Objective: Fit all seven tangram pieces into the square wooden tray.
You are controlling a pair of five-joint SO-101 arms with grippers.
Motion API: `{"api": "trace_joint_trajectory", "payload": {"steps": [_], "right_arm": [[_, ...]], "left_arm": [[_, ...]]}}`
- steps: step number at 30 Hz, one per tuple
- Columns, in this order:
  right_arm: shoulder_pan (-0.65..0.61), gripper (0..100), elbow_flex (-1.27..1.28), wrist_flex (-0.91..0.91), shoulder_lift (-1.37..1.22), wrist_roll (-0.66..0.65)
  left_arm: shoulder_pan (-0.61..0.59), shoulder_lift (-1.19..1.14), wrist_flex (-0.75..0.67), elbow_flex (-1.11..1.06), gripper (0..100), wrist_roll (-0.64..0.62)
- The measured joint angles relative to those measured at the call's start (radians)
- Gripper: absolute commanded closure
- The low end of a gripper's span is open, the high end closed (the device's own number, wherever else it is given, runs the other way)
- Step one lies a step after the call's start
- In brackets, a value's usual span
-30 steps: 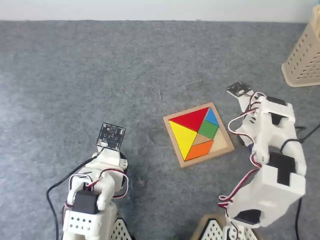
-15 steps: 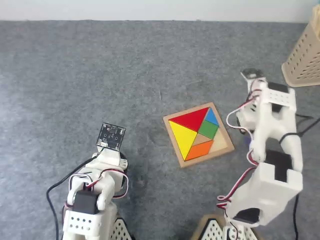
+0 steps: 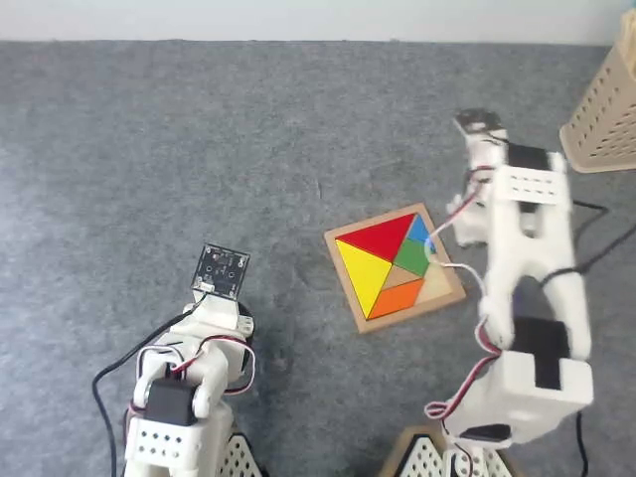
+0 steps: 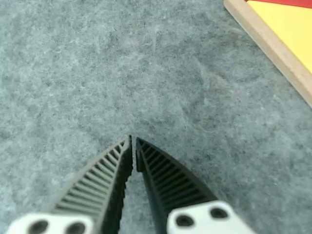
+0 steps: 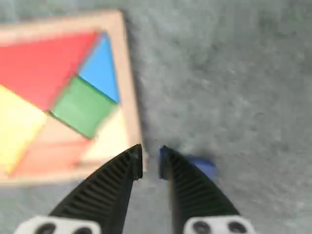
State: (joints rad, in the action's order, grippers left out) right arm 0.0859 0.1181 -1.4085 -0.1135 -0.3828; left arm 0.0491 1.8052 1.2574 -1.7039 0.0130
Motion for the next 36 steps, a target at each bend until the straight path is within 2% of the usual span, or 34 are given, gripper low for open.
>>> {"api": "trace_joint_trajectory", "payload": {"steps": [5, 10, 13, 17, 24, 32, 36], "right_arm": [[0.060, 81.6, 0.152, -0.003, 0.075, -0.238], [0.058, 80.9, 0.321, 0.115, 0.192, -0.308], [0.060, 75.9, 0.373, 0.137, 0.216, -0.377], [0.012, 74.5, 0.427, 0.143, 0.216, -0.394], [0.014, 74.5, 0.479, 0.204, 0.216, -0.428], [0.104, 74.5, 0.508, 0.284, 0.216, -0.551], [0.137, 74.5, 0.523, 0.333, 0.215, -0.569]], "left_arm": [[0.000, 0.000, 0.000, 0.000, 99, 0.000], [0.000, 0.000, 0.000, 0.000, 99, 0.000], [0.000, 0.000, 0.000, 0.000, 99, 0.000], [0.000, 0.000, 0.000, 0.000, 99, 0.000], [0.000, 0.000, 0.000, 0.000, 99, 0.000], [0.000, 0.000, 0.000, 0.000, 99, 0.000], [0.000, 0.000, 0.000, 0.000, 99, 0.000]]}}
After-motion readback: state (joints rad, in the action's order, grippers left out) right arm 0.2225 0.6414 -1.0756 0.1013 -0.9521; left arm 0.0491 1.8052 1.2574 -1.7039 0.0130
